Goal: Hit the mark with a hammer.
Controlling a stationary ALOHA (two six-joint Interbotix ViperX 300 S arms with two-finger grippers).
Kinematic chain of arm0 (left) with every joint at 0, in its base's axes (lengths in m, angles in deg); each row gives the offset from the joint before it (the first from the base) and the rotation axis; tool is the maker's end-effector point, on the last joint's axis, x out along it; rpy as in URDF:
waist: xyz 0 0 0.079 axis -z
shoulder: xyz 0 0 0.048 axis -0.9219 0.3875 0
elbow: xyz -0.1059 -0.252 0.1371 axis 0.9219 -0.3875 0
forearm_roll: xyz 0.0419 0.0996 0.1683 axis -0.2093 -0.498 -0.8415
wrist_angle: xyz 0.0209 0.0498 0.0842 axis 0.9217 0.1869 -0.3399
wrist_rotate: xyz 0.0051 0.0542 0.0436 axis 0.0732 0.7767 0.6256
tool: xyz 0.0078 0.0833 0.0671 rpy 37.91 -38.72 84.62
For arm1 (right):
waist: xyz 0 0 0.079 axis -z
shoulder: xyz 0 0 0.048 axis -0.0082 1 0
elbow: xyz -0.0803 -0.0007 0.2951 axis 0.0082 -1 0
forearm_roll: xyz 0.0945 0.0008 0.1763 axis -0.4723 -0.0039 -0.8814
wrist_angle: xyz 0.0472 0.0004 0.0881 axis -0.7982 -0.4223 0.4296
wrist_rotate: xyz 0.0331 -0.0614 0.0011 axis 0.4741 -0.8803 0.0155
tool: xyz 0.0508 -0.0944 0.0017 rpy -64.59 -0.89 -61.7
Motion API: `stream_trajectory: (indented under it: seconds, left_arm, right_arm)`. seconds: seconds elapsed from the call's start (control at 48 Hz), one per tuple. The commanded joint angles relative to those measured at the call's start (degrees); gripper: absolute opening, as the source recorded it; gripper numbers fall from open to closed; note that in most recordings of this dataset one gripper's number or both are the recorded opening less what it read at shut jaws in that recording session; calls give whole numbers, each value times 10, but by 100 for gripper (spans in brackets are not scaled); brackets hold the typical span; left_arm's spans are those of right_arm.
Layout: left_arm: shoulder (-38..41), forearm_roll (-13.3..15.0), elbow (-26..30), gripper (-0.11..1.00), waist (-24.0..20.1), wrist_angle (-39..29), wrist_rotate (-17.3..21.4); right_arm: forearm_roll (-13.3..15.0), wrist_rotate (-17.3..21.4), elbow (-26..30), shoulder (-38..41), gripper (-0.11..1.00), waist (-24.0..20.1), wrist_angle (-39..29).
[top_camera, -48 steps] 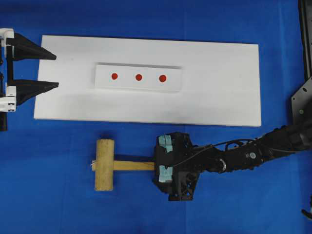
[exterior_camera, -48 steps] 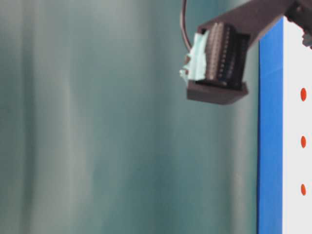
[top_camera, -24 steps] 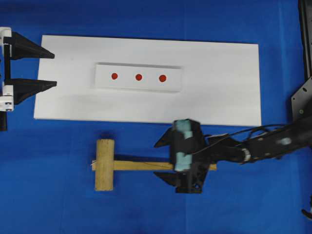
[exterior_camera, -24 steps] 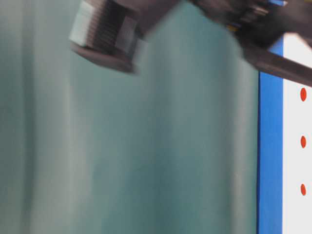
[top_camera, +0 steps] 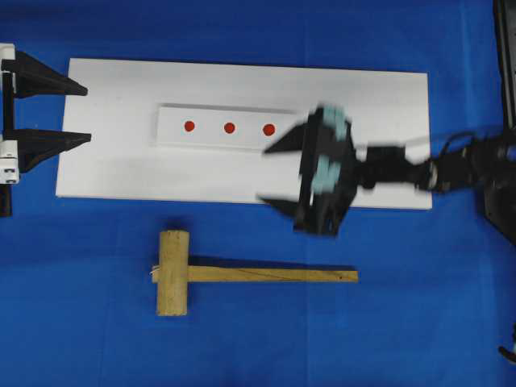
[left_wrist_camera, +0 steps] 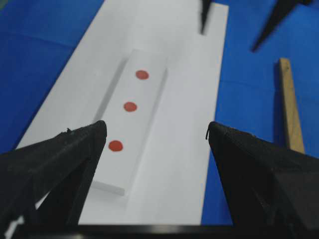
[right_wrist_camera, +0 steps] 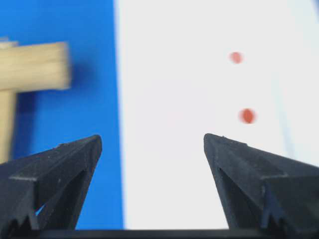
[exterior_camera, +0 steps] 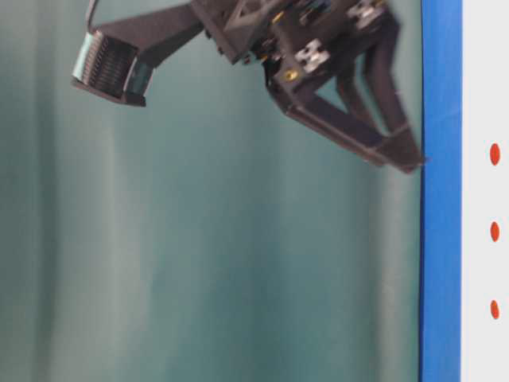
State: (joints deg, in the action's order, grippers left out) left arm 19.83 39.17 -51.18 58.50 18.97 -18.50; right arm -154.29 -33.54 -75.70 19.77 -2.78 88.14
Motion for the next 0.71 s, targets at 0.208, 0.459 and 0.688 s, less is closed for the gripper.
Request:
stream_trajectory:
  seconds: [0.208,0.459,0.688]
  left_arm:
    - [3,1,5,79,-2,2,2]
    - [-4,1,6,79,-2,-11,6]
    - [-40,-1,6,79,-2,-35,7]
  right_arm:
    - [1,-35,-11,-35,82,112,-87]
    - [1,-41,-52,-131,82,121,-87]
    - [2,-41,-139,-279,82,124,-72]
